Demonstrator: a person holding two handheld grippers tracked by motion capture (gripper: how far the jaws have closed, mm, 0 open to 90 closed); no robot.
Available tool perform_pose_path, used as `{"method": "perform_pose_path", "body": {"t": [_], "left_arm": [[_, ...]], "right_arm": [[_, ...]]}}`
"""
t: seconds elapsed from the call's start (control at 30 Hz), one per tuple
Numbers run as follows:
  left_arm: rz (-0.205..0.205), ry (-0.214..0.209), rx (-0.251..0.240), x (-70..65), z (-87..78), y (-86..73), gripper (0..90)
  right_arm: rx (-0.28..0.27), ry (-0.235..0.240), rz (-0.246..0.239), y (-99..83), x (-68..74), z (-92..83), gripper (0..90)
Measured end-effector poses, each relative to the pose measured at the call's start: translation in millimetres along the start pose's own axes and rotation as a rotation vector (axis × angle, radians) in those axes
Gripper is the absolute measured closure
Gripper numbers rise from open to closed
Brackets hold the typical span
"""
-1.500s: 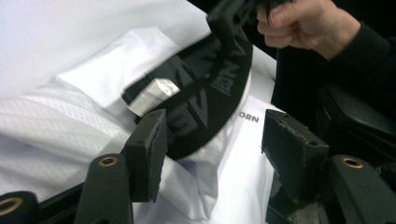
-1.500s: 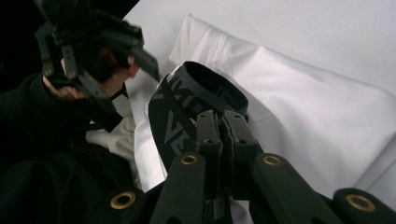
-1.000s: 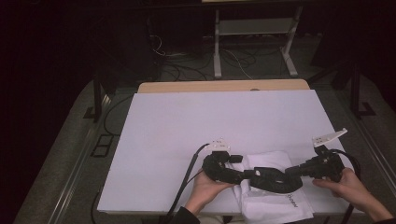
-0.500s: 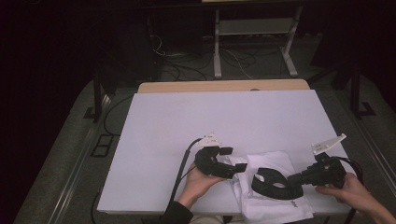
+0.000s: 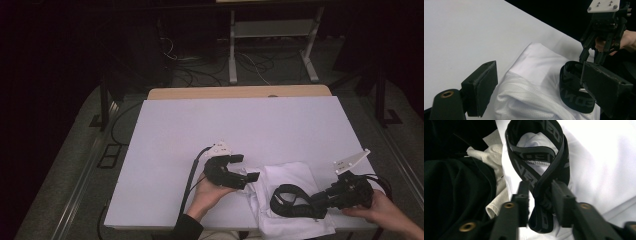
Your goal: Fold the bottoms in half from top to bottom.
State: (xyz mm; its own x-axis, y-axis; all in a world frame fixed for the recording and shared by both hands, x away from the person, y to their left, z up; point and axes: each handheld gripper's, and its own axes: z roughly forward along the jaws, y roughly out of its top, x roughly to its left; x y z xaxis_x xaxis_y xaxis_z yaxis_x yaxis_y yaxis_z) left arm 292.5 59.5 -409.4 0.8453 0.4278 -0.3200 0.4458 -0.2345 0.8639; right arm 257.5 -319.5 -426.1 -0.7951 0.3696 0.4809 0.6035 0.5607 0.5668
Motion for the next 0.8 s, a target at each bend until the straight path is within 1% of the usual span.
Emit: {"method": "perform_pose_path", "body": {"t": [0.1,0.17,0.23,0.3,0.33,0.4,0.43,0.57,0.67,0.8], "left_arm": [[-0.003,0.004,-0.009,0.9,-1.0,-0.2,12.6],[-0.003,0.008,-0.015,1.3,-1.6,0.1,12.6],[-0.003,0.008,-0.02,1.6,-2.0,0.3,12.7],[-0.004,0.009,-0.022,2.0,-2.5,0.3,12.7],[-0.005,0.008,-0.022,2.1,-2.7,0.2,12.7],[-0.005,0.008,-0.022,2.4,-2.9,0.1,12.7],[-0.003,0.01,-0.021,2.3,-3.2,0.1,12.7],[-0.003,0.011,-0.026,3.0,-4.6,0.1,12.7],[-0.004,0.013,-0.028,3.5,-5.4,0.1,12.7],[-0.006,0.014,-0.034,4.4,-5.9,0.3,12.7]], "right_arm": [[-0.023,-0.011,-0.006,4.1,-0.2,-4.9,57.3],[-0.037,-0.018,-0.007,9.1,-1.6,-8.0,55.3],[-0.052,-0.02,0.0,15.3,-3.8,-10.0,52.8],[-0.072,-0.017,0.001,21.7,-6.5,-11.1,52.5],[-0.078,-0.027,0.001,25.0,-7.7,-11.2,52.8],[-0.094,-0.043,0.014,31.2,-10.7,-10.5,55.2],[-0.099,-0.052,0.013,33.9,-12.4,-9.7,56.1],[-0.109,-0.069,0.032,43.9,-19.6,-6.3,64.7],[-0.115,-0.061,0.039,50.0,-24.7,-3.3,71.1],[-0.098,-0.056,0.05,57.5,-30.0,2.4,77.0]]}}
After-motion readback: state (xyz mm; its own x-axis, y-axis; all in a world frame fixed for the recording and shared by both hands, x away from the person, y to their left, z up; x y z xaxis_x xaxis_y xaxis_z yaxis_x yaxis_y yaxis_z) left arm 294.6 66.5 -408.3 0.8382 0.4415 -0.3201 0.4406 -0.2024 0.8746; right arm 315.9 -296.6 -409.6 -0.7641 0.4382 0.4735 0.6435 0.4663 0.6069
